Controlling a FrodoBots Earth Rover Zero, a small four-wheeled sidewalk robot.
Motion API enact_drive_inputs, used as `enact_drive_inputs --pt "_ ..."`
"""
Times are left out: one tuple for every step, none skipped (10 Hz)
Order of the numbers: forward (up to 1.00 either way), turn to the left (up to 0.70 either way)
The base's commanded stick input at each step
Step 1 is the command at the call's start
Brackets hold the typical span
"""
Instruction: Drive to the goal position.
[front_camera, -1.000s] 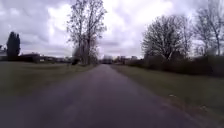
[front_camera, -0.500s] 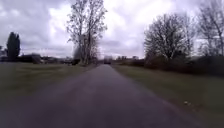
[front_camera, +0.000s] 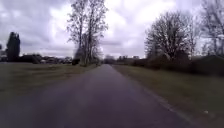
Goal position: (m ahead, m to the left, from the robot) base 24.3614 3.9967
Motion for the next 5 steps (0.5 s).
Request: enact_drive_inputs --pt "1.00 0.00" --pt "1.00 0.00" --pt "1.00 0.00" --pt "1.00 0.00" --pt "1.00 0.00"
